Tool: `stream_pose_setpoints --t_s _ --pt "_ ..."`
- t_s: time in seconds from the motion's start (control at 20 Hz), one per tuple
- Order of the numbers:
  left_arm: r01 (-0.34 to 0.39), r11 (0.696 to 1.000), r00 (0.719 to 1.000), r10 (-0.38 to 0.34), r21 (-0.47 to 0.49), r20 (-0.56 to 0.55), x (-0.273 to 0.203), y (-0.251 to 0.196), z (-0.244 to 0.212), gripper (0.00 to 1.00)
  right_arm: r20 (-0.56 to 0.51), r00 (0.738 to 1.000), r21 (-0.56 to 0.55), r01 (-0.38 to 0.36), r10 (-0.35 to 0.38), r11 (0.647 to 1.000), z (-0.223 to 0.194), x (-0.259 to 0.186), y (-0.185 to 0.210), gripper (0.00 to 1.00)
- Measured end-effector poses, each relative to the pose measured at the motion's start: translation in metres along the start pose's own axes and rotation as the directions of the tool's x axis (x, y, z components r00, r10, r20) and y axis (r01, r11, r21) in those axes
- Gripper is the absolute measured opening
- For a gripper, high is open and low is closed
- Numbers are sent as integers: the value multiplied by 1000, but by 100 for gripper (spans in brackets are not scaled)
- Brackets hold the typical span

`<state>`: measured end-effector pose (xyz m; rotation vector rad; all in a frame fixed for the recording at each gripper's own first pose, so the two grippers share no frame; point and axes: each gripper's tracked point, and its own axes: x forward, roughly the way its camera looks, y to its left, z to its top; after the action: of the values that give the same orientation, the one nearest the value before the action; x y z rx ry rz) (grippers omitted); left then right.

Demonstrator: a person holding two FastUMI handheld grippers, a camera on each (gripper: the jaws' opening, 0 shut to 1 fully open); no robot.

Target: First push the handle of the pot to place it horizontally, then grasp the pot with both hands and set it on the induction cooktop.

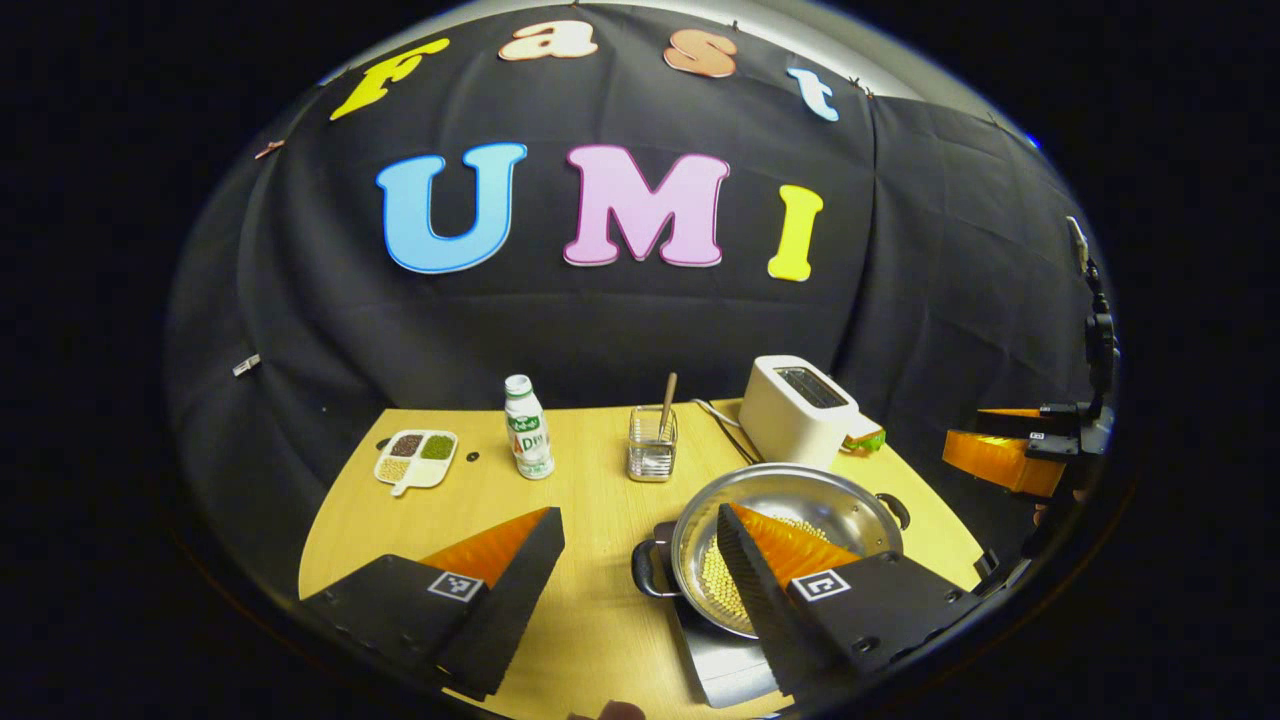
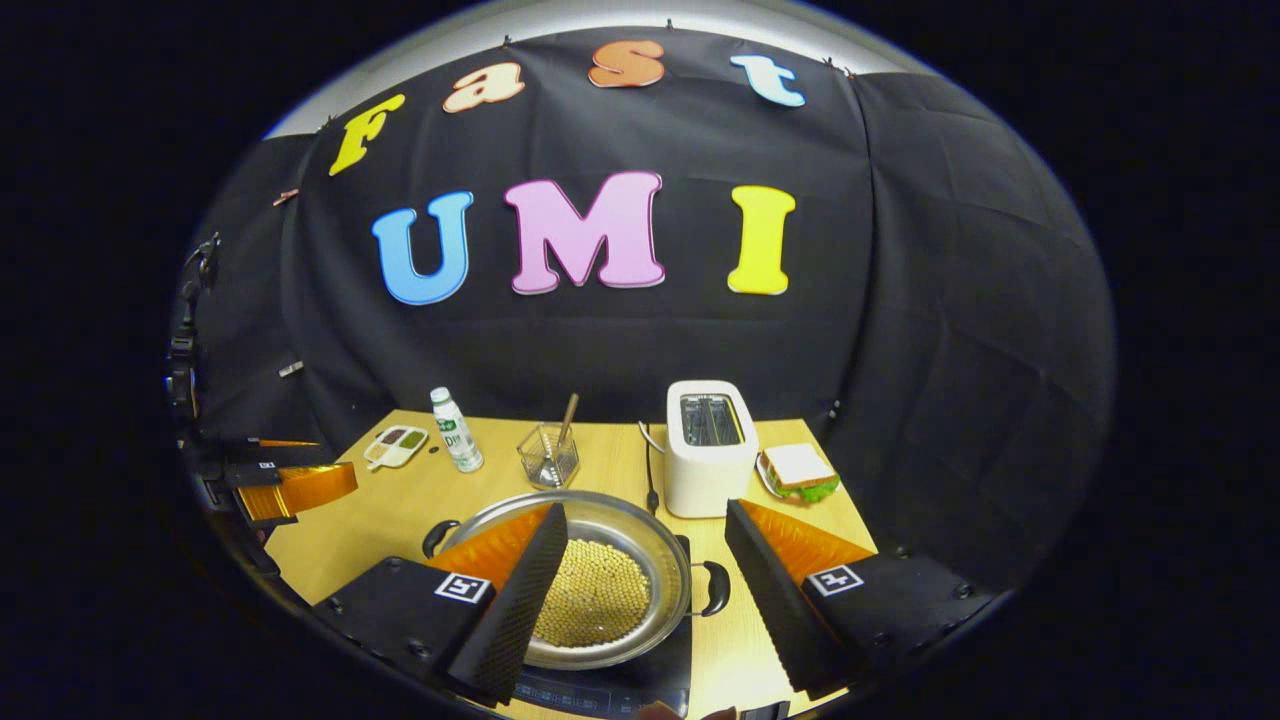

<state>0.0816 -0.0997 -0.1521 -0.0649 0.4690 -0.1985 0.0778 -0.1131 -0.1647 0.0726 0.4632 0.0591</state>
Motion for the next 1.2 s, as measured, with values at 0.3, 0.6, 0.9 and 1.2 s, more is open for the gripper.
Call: stream_pose_setpoints --t_s 0.3,0.6,0.9,1.2 --pt "11 1000 993 -11 -6 116 -55 19 28 96 146 989 -39 7 -1 999 44 -48 36 98" --pt "-3 1000 969 -2 20 248 -111 30 48 96 314 949 -68 36 -13 997 80 -94 68 99" --pt "-34 999 941 23 27 337 -150 40 56 94 402 915 -66 46 -16 997 95 -125 88 98" --pt "-84 996 930 72 18 361 -163 59 55 95 404 915 -30 37 -22 999 96 -126 90 98"
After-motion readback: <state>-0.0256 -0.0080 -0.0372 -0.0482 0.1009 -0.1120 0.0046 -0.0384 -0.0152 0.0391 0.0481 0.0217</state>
